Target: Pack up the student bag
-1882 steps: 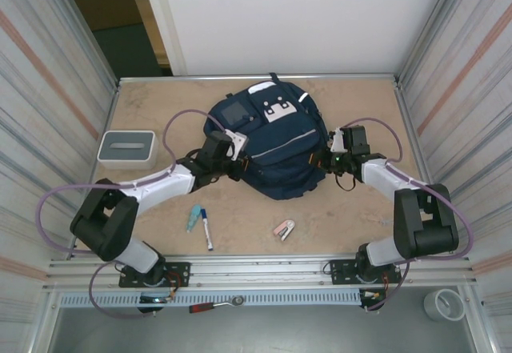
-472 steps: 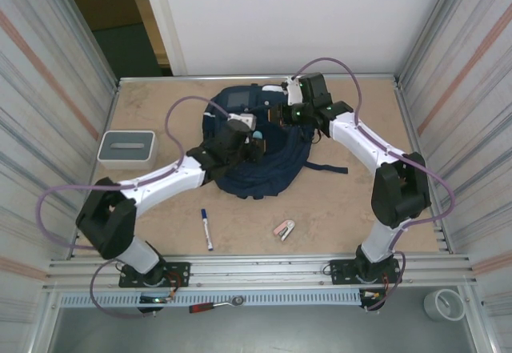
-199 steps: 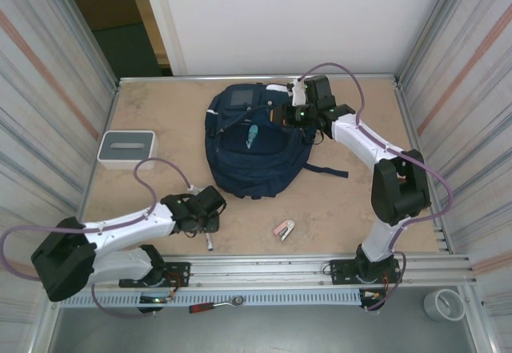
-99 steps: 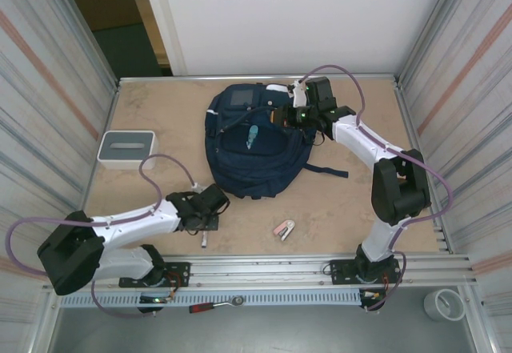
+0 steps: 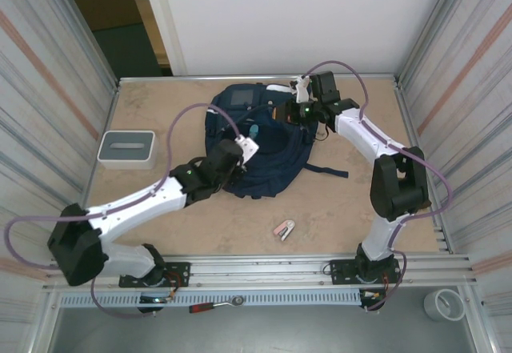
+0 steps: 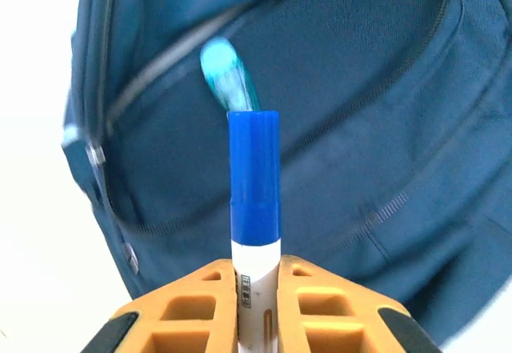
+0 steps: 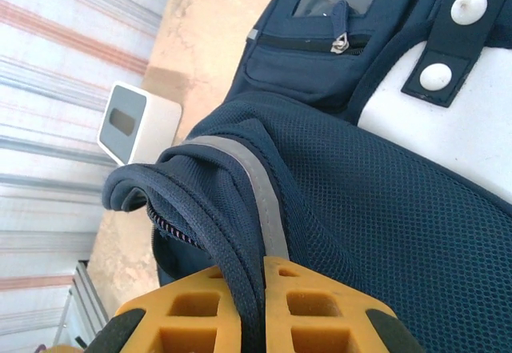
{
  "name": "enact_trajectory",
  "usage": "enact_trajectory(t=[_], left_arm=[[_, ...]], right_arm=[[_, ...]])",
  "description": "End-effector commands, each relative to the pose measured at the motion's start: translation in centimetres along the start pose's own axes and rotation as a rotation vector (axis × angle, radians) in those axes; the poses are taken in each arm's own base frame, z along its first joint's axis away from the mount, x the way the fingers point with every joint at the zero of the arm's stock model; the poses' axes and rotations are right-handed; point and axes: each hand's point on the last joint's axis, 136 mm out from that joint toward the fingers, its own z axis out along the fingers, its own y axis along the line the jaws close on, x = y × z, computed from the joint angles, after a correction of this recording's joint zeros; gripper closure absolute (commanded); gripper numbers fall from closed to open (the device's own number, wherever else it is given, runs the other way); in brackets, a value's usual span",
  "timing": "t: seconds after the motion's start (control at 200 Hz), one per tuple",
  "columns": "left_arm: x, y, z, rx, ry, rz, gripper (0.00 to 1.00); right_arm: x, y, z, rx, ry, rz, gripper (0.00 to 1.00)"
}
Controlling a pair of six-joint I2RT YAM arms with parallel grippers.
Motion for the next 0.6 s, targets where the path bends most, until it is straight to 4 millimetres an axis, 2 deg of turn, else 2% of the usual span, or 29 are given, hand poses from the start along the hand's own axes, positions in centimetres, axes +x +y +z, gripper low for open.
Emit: enact_trajectory(t=[0.0,0.12,0.291,0.441,0.521,0.596], left_arm=[[-3.5,1.7,1.8,-0.077,-0.065,0.35,0.84],[-5.2,1.4,4.0,-0.074,-0.078,0.539,0.82],[-6.8,0.8,6.9,-0.025,-0.127,0.633,0.78],[-7.1,2.2,9.6,-0.089,-0.095,0.637,0.63],[-7.0,2.4,9.6,-0.107,-0.092,0.608,0.55],[-6.8,1.9,8.5,-0.082,-0.112,0.565,0.51]], right_arm=[[-2.3,1.3,-1.5,-0.052,-0.039,-0.012,1.0],[-2.5,1.5,-1.5,-0.067,-0.037,-0.004,1.0],[-2.5,1.3,-1.2,-0.073,-0.031,0.006,1.0],[-2.4,1.2,-1.2,-0.072,-0.031,0.008,1.0],[-2.4,1.2,-1.3,-0.07,-0.032,0.007,1.0],[-2.4,1.1,-1.4,-0.065,-0.035,0.008,1.0]])
